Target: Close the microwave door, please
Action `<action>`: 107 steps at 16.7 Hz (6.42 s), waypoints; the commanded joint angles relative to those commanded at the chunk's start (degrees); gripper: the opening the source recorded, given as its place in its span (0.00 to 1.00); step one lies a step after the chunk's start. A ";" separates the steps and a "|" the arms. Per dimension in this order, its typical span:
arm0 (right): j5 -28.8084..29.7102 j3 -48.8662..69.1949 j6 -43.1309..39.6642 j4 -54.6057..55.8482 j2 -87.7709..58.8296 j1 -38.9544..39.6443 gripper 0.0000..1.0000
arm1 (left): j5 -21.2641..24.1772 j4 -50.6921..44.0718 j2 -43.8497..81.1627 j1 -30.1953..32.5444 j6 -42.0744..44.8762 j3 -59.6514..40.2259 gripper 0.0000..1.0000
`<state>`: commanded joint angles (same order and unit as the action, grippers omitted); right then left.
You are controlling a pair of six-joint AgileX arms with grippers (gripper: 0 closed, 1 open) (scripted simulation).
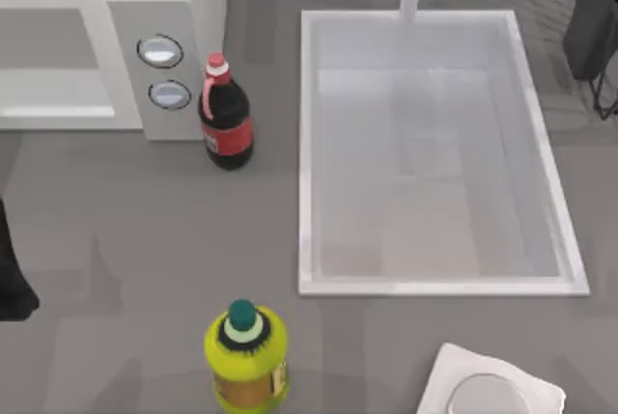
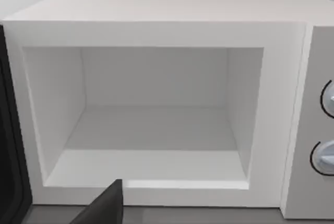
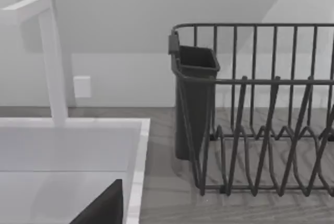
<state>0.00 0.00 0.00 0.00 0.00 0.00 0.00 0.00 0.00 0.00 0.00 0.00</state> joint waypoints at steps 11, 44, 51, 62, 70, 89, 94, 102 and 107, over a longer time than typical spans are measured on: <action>0.00 0.00 0.00 0.00 0.00 0.00 1.00 | 0.00 0.00 0.00 0.00 0.00 0.00 0.25; 0.00 0.00 0.00 0.00 0.00 0.00 1.00 | -22.60 -2.01 -0.67 22.58 -0.07 -1.24 0.00; 0.00 0.00 0.00 0.00 0.00 0.00 1.00 | -19.30 -3.93 -4.50 19.27 -0.17 0.36 0.00; 0.00 0.00 0.00 0.00 0.00 0.00 1.00 | -11.76 -8.19 -1.19 10.98 3.54 -4.43 0.00; 0.00 0.00 0.00 0.00 0.00 0.00 1.00 | 11.59 -21.99 37.20 -20.31 22.40 -40.82 0.00; 0.00 0.00 0.00 0.00 0.00 0.00 1.00 | 38.57 -43.93 101.08 -60.28 53.09 -80.15 0.00; 0.00 0.00 0.00 0.00 0.00 0.00 1.00 | 38.44 -39.65 102.39 -60.09 53.08 -76.80 0.00; 0.00 0.00 0.00 0.00 0.00 0.00 1.00 | 38.70 -22.09 107.91 -60.44 53.37 -64.98 0.00; 0.00 0.00 0.00 0.00 0.00 0.00 1.00 | 38.45 -21.66 106.78 -59.64 52.74 -64.07 0.00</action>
<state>0.00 0.00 0.00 0.00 0.00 0.00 38.45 -21.66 106.78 -59.64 52.74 -64.07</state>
